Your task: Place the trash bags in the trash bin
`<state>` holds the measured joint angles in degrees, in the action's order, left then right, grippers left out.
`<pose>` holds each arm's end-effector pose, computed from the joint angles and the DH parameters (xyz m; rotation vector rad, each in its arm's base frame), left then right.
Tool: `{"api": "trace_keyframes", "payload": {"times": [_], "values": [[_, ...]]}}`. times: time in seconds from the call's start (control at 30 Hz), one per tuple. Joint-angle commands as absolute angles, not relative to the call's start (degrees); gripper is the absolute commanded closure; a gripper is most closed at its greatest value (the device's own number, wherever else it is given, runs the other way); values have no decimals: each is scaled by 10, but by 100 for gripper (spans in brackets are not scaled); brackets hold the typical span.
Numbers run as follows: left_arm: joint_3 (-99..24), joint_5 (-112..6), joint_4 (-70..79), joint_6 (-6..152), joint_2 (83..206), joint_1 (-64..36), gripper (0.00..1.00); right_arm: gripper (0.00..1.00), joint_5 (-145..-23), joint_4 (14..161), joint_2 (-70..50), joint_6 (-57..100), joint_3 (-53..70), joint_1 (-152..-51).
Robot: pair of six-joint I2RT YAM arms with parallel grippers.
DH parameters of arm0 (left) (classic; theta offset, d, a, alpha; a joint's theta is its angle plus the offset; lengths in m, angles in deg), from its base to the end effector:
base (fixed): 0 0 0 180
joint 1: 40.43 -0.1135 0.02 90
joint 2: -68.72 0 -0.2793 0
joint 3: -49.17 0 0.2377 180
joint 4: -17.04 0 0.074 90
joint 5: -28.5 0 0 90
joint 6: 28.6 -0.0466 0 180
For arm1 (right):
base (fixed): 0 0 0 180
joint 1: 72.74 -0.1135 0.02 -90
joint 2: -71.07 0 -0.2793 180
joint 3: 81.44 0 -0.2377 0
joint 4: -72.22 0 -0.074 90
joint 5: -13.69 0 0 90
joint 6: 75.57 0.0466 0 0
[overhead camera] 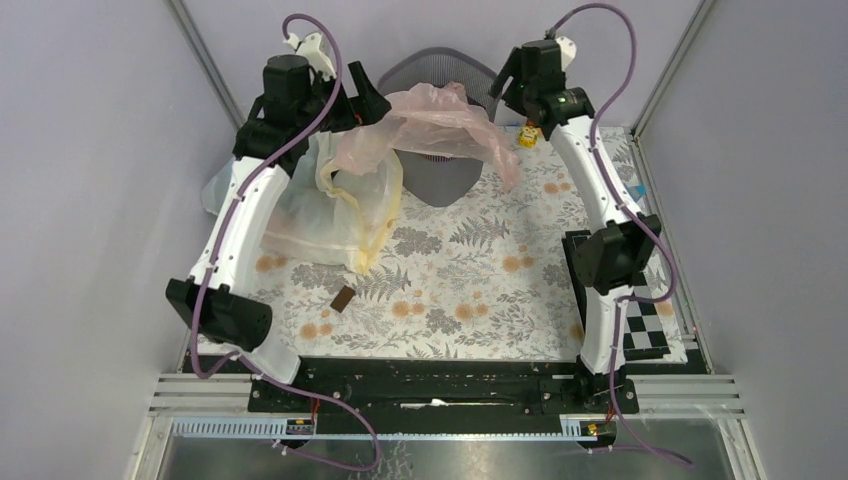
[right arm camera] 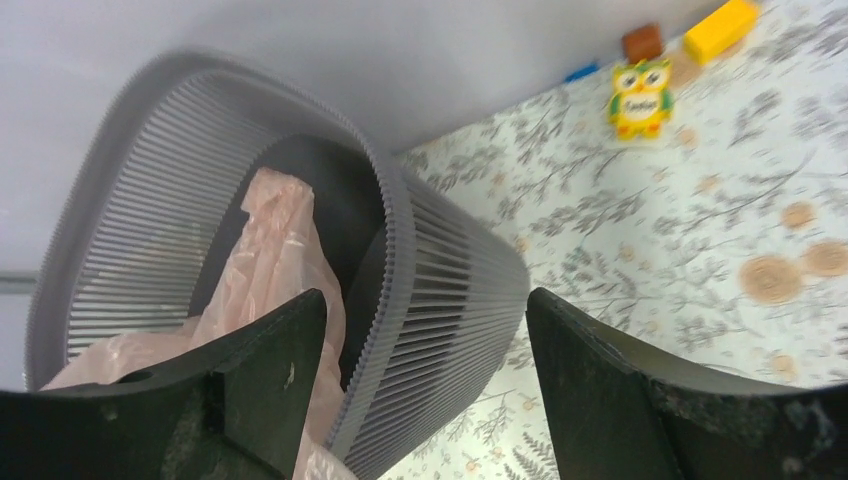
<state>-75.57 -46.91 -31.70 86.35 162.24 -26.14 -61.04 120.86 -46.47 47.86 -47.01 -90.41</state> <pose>0.3401 -0.0988 0.4796 0.0010 1.9282 -0.7040 0.4518 0.1311 0.4310 0.4406 1.8813 0.3418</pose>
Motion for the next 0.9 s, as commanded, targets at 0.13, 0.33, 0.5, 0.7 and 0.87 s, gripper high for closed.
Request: {"api": "trace_keyframes", "payload": {"times": [0.13,0.33,0.5,0.7,0.87], "values": [[-632,-540,-243,845,1465,-271,1,31,-716,1196,-513,534,-494,-910],[-525,-548,-186,827,1385,-272,1,41,-710,1183,-476,528,-450,-911],[-480,-566,-180,812,1377,-272,1,50,-708,1183,-468,522,-439,-910],[-446,-556,-155,809,1383,-272,1,57,-718,1192,-475,518,-455,-910],[-446,-553,-164,810,1405,-272,1,59,-720,1195,-472,513,-460,-910]]}}
